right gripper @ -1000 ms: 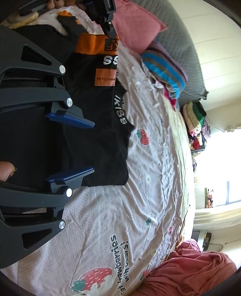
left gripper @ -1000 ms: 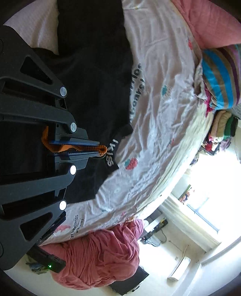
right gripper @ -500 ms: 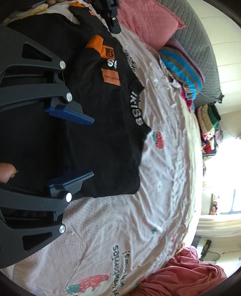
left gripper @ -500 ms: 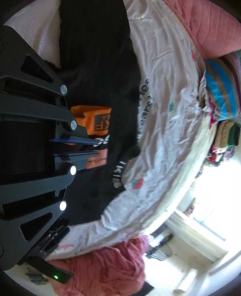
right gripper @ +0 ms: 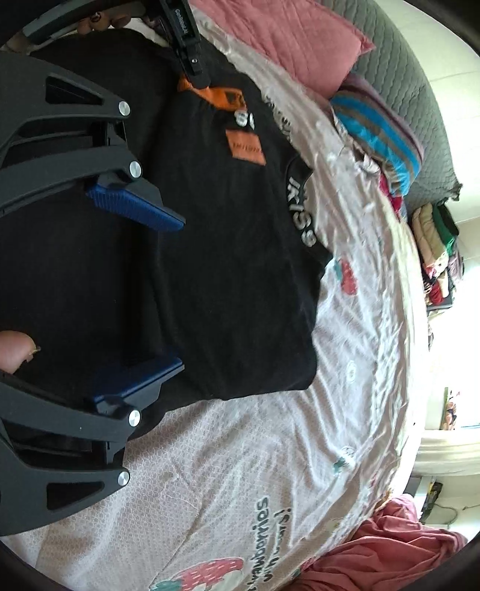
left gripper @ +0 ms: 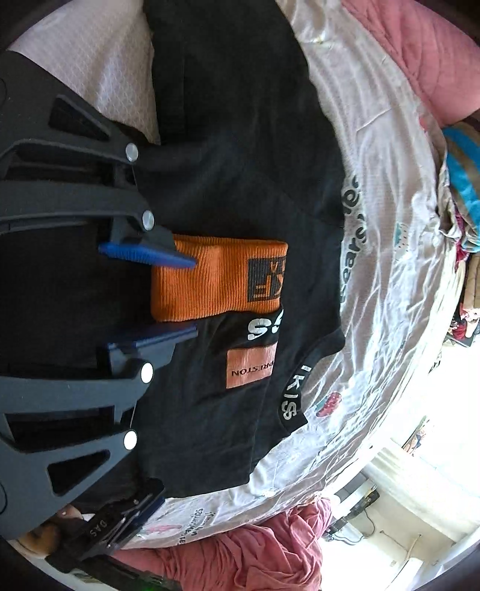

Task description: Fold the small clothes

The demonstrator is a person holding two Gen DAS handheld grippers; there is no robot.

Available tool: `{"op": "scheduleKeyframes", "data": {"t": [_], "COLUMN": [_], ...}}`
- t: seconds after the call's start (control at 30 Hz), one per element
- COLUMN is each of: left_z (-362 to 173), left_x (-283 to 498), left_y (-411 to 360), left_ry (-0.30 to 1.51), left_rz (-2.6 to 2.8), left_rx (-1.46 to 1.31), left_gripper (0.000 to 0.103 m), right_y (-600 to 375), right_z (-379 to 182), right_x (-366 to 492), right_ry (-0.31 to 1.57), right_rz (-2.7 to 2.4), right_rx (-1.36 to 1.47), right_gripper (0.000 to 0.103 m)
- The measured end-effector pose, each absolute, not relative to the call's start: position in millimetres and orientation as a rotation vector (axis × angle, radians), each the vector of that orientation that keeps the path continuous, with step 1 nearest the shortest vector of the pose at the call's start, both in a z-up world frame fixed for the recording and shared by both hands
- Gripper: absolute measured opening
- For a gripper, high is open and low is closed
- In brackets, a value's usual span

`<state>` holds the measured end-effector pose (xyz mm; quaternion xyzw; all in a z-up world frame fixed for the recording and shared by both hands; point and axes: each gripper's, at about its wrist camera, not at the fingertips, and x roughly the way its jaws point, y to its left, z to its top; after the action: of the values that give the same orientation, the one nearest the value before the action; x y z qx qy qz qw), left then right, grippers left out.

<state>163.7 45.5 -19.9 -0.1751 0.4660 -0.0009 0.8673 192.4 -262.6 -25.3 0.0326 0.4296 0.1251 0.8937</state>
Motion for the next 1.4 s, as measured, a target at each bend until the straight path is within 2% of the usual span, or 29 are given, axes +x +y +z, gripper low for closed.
{"op": "scheduleKeyframes", "data": {"t": [0.07, 0.1, 0.17, 0.3, 0.33, 0.47, 0.67, 1.4], "left_z": [-16, -15, -10, -1, 1, 11, 21, 41], "left_x": [159, 157, 154, 147, 145, 136, 123, 68], "left_y": [46, 46, 46, 50, 51, 56, 68, 166], "left_ry": [0.971, 0.968, 0.958, 0.931, 0.924, 0.895, 0.865, 0.765], "left_rz": [0.014, 0.022, 0.033, 0.061, 0.069, 0.102, 0.137, 0.359], "left_rx": [-0.35, -0.341, -0.329, -0.306, -0.3, -0.276, -0.274, -0.351], "left_gripper": [0.038, 0.04, 0.046, 0.059, 0.067, 0.082, 0.09, 0.093], "right_y": [-260, -259, -257, -256, -255, -248, -230, -108], "right_z": [-21, -18, -13, -4, -2, 7, 18, 44], "right_x": [189, 187, 184, 181, 181, 177, 172, 155], "right_ry": [0.871, 0.861, 0.841, 0.818, 0.812, 0.789, 0.767, 0.716], "right_rz": [0.268, 0.27, 0.274, 0.28, 0.28, 0.292, 0.324, 0.568], "right_rx": [0.06, 0.055, 0.057, 0.071, 0.074, 0.073, 0.05, -0.078], "right_gripper": [0.07, 0.074, 0.089, 0.092, 0.092, 0.094, 0.095, 0.095]}}
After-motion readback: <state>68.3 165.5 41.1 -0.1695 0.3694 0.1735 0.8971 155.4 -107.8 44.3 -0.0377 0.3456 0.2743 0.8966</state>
